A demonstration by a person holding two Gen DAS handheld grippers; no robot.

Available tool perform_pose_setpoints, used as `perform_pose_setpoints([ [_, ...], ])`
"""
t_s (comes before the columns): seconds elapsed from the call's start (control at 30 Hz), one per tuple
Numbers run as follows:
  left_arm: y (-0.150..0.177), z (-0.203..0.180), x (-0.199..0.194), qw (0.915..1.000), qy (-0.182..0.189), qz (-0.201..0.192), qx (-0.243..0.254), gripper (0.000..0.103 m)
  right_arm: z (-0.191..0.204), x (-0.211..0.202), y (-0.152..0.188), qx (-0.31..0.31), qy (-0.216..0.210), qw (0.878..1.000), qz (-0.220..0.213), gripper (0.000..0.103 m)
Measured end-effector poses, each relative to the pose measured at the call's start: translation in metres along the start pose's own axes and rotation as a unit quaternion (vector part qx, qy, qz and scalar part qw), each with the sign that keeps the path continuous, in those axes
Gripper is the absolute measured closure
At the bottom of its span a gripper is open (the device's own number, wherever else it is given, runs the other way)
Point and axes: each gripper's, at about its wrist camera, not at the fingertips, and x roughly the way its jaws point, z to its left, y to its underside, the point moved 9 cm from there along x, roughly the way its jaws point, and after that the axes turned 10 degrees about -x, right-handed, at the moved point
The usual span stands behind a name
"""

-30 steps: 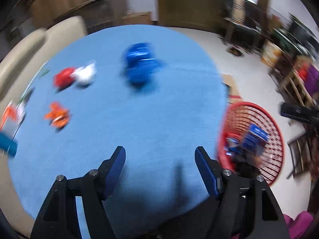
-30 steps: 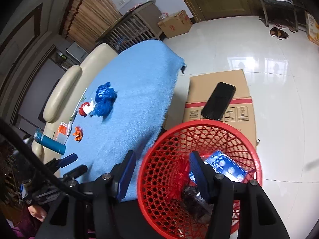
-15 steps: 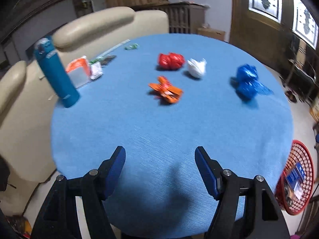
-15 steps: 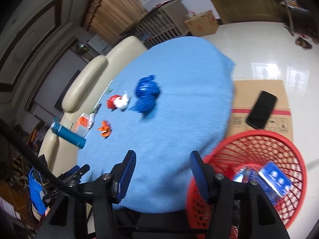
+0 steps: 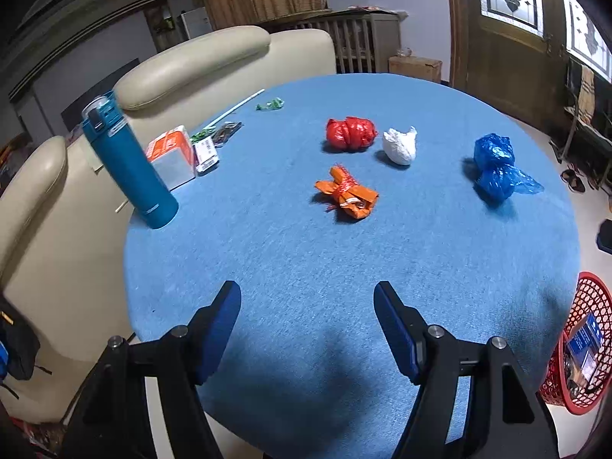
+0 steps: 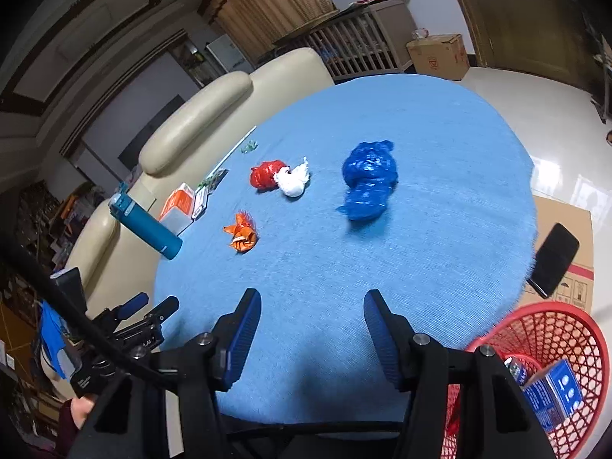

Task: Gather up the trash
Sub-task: 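Move both tools back over the table toward the remaining bags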

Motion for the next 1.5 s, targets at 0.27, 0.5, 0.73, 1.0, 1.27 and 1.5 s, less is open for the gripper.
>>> perform_pose_setpoints([
  [0.27, -0.003, -0.041, 0.007, 0.9984, 0.02, 0.011, 0.052, 0.031, -0.008, 0.016, -0.007, -0.015, 0.031, 0.999, 0.001, 0.043],
  [0.5, -0.007, -0.082, 0.014, 0.9949, 0.033, 0.018, 0.093, 0.031, -0.042, 0.016, -0.005, 0.003, 0.054, 0.999, -0.001, 0.043],
  [0.73, -0.011, -0.112, 0.017, 0.9918, 0.043, 0.024, 0.118, 0.031, -0.077, 0.012, -0.006, 0.039, 0.063, 0.997, -0.007, 0.043],
  [1.0, -0.01, -0.114, 0.021, 0.9912, 0.043, 0.029, 0.122, 0.031, -0.087, 0.014, -0.005, 0.053, 0.06, 0.997, -0.004, 0.043],
  [1.27, -0.01, -0.095, 0.025, 0.9934, 0.033, 0.031, 0.105, 0.031, -0.076, 0.023, -0.006, 0.042, 0.056, 0.998, 0.002, 0.043],
  [1.5, -0.014, -0.084, 0.029, 0.9945, 0.025, 0.029, 0.097, 0.031, -0.07, 0.031, -0.008, 0.035, 0.054, 0.998, 0.007, 0.043],
])
